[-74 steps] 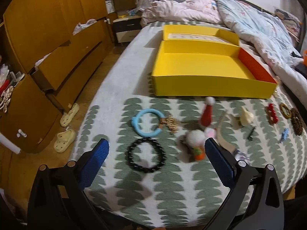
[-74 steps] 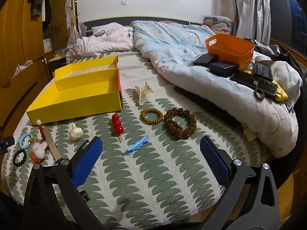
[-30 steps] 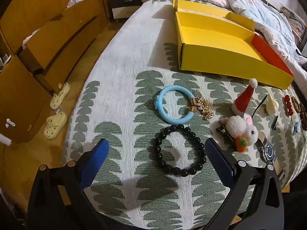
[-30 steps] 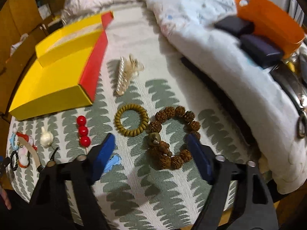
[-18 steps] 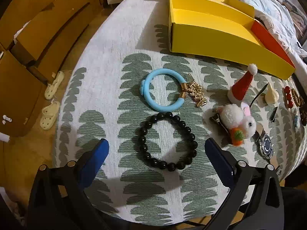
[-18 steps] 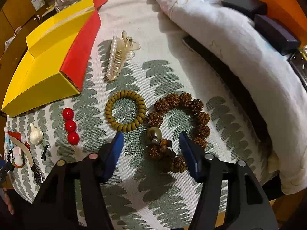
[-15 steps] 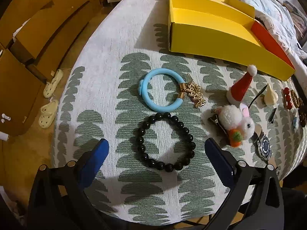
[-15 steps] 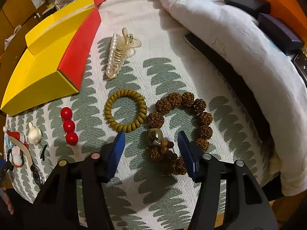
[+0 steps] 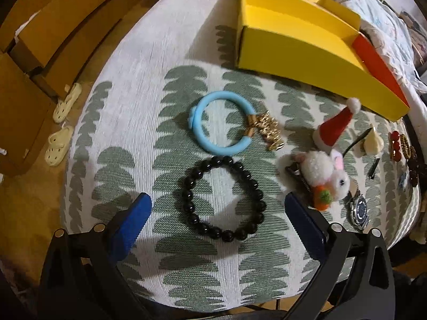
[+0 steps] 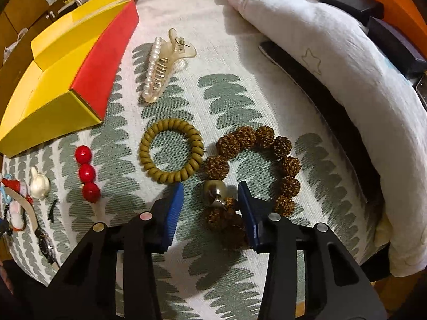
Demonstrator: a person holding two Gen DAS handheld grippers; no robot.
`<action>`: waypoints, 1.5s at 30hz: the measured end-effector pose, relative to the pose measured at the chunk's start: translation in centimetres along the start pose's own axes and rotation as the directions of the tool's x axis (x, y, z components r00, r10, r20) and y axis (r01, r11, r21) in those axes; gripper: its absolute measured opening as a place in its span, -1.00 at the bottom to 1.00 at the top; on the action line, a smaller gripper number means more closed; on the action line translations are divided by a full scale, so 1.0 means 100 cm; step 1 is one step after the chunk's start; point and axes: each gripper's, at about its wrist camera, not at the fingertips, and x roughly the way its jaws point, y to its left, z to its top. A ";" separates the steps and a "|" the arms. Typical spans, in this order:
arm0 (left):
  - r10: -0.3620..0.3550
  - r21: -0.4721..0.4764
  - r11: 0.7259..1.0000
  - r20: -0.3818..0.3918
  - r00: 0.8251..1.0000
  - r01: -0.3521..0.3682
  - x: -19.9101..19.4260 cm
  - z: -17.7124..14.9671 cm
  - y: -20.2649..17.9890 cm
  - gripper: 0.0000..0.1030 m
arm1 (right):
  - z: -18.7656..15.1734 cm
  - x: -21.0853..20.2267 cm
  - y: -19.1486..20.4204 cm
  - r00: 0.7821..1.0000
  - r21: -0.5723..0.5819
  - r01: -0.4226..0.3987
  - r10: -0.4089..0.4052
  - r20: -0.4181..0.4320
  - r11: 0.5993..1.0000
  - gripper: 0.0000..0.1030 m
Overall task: Organize jewelry
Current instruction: 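Close the right tool on the brown bead bracelet while the left tool grasps the black bead bracelet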
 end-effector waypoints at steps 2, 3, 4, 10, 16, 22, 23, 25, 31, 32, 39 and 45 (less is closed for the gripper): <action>-0.002 -0.004 1.000 -0.018 1.000 0.002 0.005 0.001 0.003 0.92 | 0.000 0.001 -0.001 1.000 0.006 -0.001 0.001 -0.003 1.000 -0.18; -0.001 -0.001 1.000 -0.019 1.000 0.001 0.006 0.001 0.003 0.92 | -0.001 0.000 -0.002 1.000 0.009 -0.002 0.002 -0.003 1.000 -0.18; 0.001 0.000 1.000 -0.020 1.000 -0.001 0.007 0.001 0.004 0.92 | 0.000 0.000 -0.002 1.000 0.007 0.001 -0.001 -0.003 1.000 -0.18; -0.029 -0.016 0.999 -0.015 0.999 0.028 0.006 0.000 0.010 0.92 | 0.001 0.003 -0.005 1.000 0.012 -0.005 0.005 -0.005 1.000 -0.18; -0.084 -0.052 0.995 -0.025 0.996 0.082 0.004 -0.001 0.023 0.81 | -0.001 0.003 -0.009 1.000 0.014 -0.016 0.016 -0.006 1.000 -0.18; -0.048 -0.065 0.997 -0.023 0.999 0.047 0.004 0.000 0.032 0.42 | -0.002 0.002 -0.009 1.000 0.015 -0.013 0.013 -0.007 1.000 -0.35; -0.047 -0.064 0.997 -0.024 0.999 0.045 0.004 0.000 0.033 0.40 | -0.003 0.000 -0.009 1.000 0.014 -0.012 0.012 -0.008 1.000 -0.37; -0.042 -0.061 0.997 -0.023 0.999 0.040 0.006 0.001 0.033 0.39 | -0.002 0.002 -0.007 1.000 0.012 -0.010 0.010 -0.008 1.000 -0.37; -0.021 -0.064 0.998 -0.011 1.000 0.021 0.005 0.001 0.037 -0.10 | -0.002 0.002 -0.005 1.000 0.010 -0.006 0.006 -0.008 1.000 -0.48; -0.018 -0.059 0.998 -0.012 1.000 0.017 0.005 0.001 0.037 -0.18 | -0.002 0.002 -0.005 1.000 0.009 -0.006 0.006 -0.008 1.000 -0.49; 0.004 -0.027 1.000 -0.012 1.000 -0.004 0.006 0.000 0.030 -0.36 | -0.002 0.003 -0.003 1.000 0.000 0.003 -0.003 -0.011 1.000 -0.53; 0.005 -0.013 1.000 -0.006 1.000 -0.005 0.007 0.000 0.030 -0.78 | -0.003 0.003 -0.010 1.000 0.020 -0.027 0.028 -0.015 0.999 -0.54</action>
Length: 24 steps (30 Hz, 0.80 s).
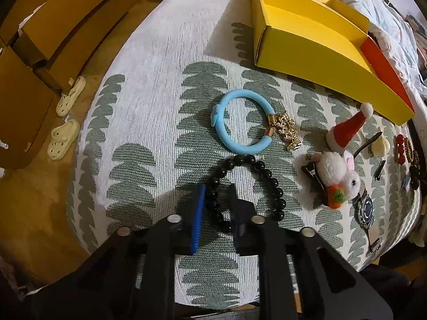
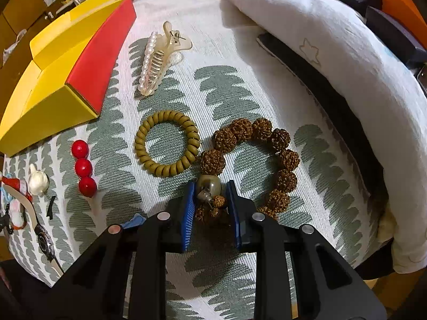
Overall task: Organize jewelry
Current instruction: 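Close the right tool on the brown bead bracelet while the left tool grasps the black bead bracelet, then carry both held bracelets up and over into the yellow box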
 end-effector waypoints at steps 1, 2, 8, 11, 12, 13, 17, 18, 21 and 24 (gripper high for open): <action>-0.004 0.001 1.000 0.000 1.000 0.004 -0.001 0.000 -0.001 -0.80 | 0.000 0.000 -0.001 1.000 0.003 -0.003 0.003 -0.001 1.000 -0.54; -0.009 -0.002 1.000 0.001 1.000 0.009 -0.001 0.000 -0.001 -0.80 | 0.000 0.000 -0.001 1.000 0.006 -0.005 0.005 -0.003 1.000 -0.54; -0.036 -0.002 0.999 0.016 0.999 0.036 -0.005 -0.003 0.000 -0.81 | 0.000 -0.003 -0.001 1.000 0.018 -0.010 0.010 -0.004 1.000 -0.54; -0.052 0.000 0.999 0.020 0.998 0.052 -0.009 -0.004 -0.003 -0.81 | 0.001 -0.006 -0.003 1.000 0.030 -0.023 0.023 0.011 0.999 -0.61; -0.053 0.002 0.999 0.024 0.998 0.053 -0.010 -0.005 -0.003 -0.81 | 0.001 -0.009 -0.004 0.999 0.036 -0.031 0.031 0.022 0.999 -0.61; -0.057 0.002 0.998 0.028 0.998 0.057 -0.011 -0.004 -0.003 -0.81 | 0.001 -0.013 -0.004 0.999 0.039 -0.035 0.034 0.033 0.999 -0.61; -0.068 0.008 0.998 0.052 0.996 0.068 -0.018 -0.005 -0.005 -0.81 | 0.000 -0.016 -0.006 0.998 0.046 -0.046 0.044 0.040 0.998 -0.61; -0.071 0.010 0.997 0.054 0.996 0.071 -0.019 -0.005 -0.005 -0.81 | 0.000 -0.017 -0.007 0.998 0.049 -0.048 0.046 0.046 0.998 -0.61; -0.077 0.011 0.997 0.061 0.995 0.077 -0.022 -0.004 -0.006 -0.81 | -0.002 -0.025 -0.010 0.996 0.060 -0.057 0.053 0.066 0.997 -0.61; -0.087 0.013 0.996 0.071 0.994 0.087 -0.027 -0.005 -0.009 -0.81 | -0.006 -0.034 -0.010 0.994 0.075 -0.074 0.067 0.089 0.994 -0.61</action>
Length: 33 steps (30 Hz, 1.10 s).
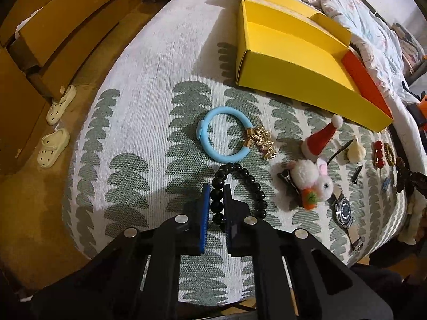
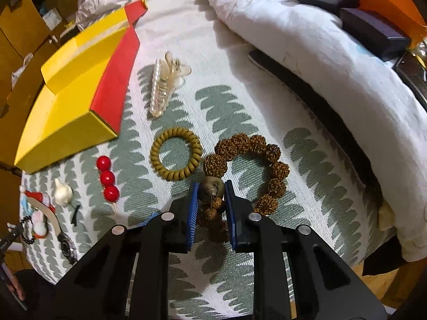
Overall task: Organize jewelry
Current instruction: 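Carry both held bracelets up and over into the yellow box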
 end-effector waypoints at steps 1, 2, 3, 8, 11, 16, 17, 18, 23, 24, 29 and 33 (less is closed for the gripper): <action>-0.003 0.002 1.000 0.003 1.000 0.003 -0.002 0.000 0.000 -0.81 | 0.000 -0.005 -0.002 1.000 0.010 -0.012 0.012 0.014 1.000 -0.61; -0.008 0.004 1.000 0.009 1.000 0.008 -0.004 0.001 0.000 -0.81 | 0.002 -0.007 -0.004 1.000 0.016 -0.021 0.020 0.022 1.000 -0.61; -0.014 0.004 1.000 0.015 1.000 0.014 -0.007 0.001 0.000 -0.81 | 0.002 -0.011 -0.005 0.999 0.022 -0.028 0.028 0.030 0.999 -0.61; -0.039 0.008 0.999 0.048 0.998 0.039 -0.021 0.001 0.000 -0.81 | 0.006 -0.026 -0.013 0.995 0.057 -0.071 0.066 0.075 0.996 -0.61; -0.046 0.007 0.999 0.066 0.997 0.046 -0.029 0.002 -0.001 -0.81 | 0.007 -0.039 -0.019 0.990 0.080 -0.097 0.088 0.108 0.992 -0.61; -0.052 0.011 0.999 0.089 0.995 0.051 -0.037 0.005 -0.003 -0.81 | 0.007 -0.052 -0.027 0.984 0.101 -0.123 0.108 0.142 0.987 -0.61; -0.053 0.012 0.999 0.092 0.994 0.052 -0.038 0.006 -0.005 -0.81 | 0.007 -0.054 -0.027 0.983 0.102 -0.127 0.111 0.146 0.987 -0.61; -0.053 0.013 0.999 0.096 0.994 0.052 -0.040 0.006 -0.005 -0.81 | 0.006 -0.056 -0.028 0.982 0.104 -0.129 0.113 0.151 0.986 -0.61; -0.054 0.015 0.999 0.122 0.991 0.052 -0.053 0.010 -0.009 -0.82 | 0.007 -0.071 -0.024 0.975 0.093 -0.140 0.121 0.186 0.986 -0.61; -0.054 0.016 0.999 0.126 0.991 0.052 -0.055 0.012 -0.010 -0.81 | 0.008 -0.075 -0.022 0.974 0.086 -0.140 0.121 0.192 0.986 -0.61; -0.054 0.025 0.998 0.152 0.987 0.051 -0.067 0.020 -0.016 -0.81 | 0.013 -0.088 -0.010 0.967 0.057 -0.154 0.139 0.215 0.986 -0.61; -0.056 0.043 0.998 0.169 0.984 0.049 -0.078 0.031 -0.026 -0.81 | 0.024 -0.099 0.008 0.960 0.021 -0.172 0.163 0.227 0.985 -0.61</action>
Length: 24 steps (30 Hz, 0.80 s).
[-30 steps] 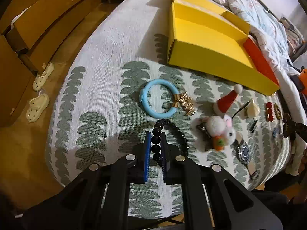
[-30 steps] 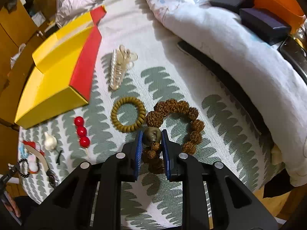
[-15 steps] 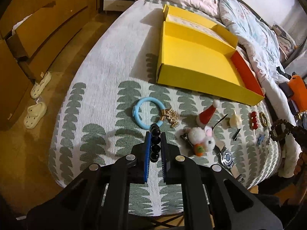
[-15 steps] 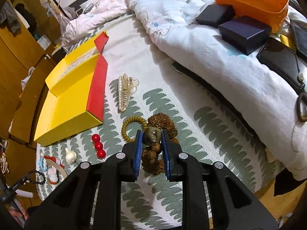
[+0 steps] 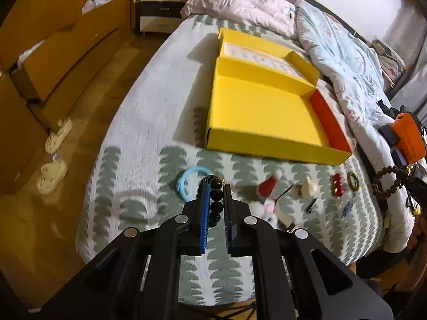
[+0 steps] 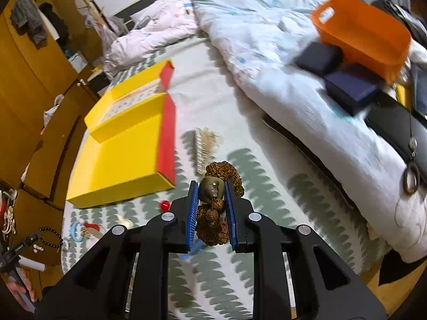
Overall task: Organize jewelry
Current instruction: 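Carry both held bracelets up and over into the yellow box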
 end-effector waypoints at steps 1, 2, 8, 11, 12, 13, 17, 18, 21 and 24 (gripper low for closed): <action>0.002 0.006 1.000 0.009 1.000 -0.002 -0.002 0.007 -0.004 -0.81 | 0.003 0.000 0.004 1.000 -0.006 -0.005 0.005 0.000 1.000 -0.61; 0.002 0.009 1.000 0.014 1.000 -0.003 -0.004 0.011 -0.006 -0.82 | 0.010 0.000 0.013 1.000 -0.018 -0.014 0.014 0.002 1.000 -0.61; -0.008 0.045 0.999 0.014 1.000 0.007 0.003 0.051 -0.030 -0.81 | 0.045 0.003 0.062 0.997 -0.081 -0.082 0.082 -0.001 0.993 -0.61; -0.013 0.066 0.998 0.000 1.000 0.013 0.018 0.076 -0.047 -0.81 | 0.064 0.010 0.087 0.994 -0.117 -0.105 0.105 -0.009 0.988 -0.61; -0.017 0.072 0.997 -0.002 1.000 0.017 0.021 0.081 -0.051 -0.81 | 0.071 0.014 0.095 0.993 -0.126 -0.115 0.114 -0.016 0.985 -0.61; -0.023 0.076 0.997 -0.007 1.000 0.024 0.027 0.088 -0.055 -0.81 | 0.078 0.021 0.104 0.992 -0.134 -0.127 0.124 -0.026 0.983 -0.61; -0.048 0.101 0.994 -0.046 0.998 0.052 0.061 0.120 -0.077 -0.81 | 0.098 0.045 0.128 0.985 -0.142 -0.168 0.161 -0.057 0.975 -0.61; -0.058 0.101 0.993 -0.057 0.997 0.063 0.066 0.125 -0.079 -0.81 | 0.104 0.055 0.135 0.983 -0.146 -0.177 0.169 -0.065 0.973 -0.61; -0.091 0.102 0.990 -0.092 0.992 0.101 0.094 0.147 -0.091 -0.81 | 0.114 0.082 0.149 0.979 -0.154 -0.193 0.180 -0.096 0.969 -0.61; -0.111 0.104 0.987 -0.108 0.988 0.122 0.118 0.160 -0.102 -0.81 | 0.124 0.118 0.159 0.975 -0.158 -0.199 0.179 -0.130 0.967 -0.61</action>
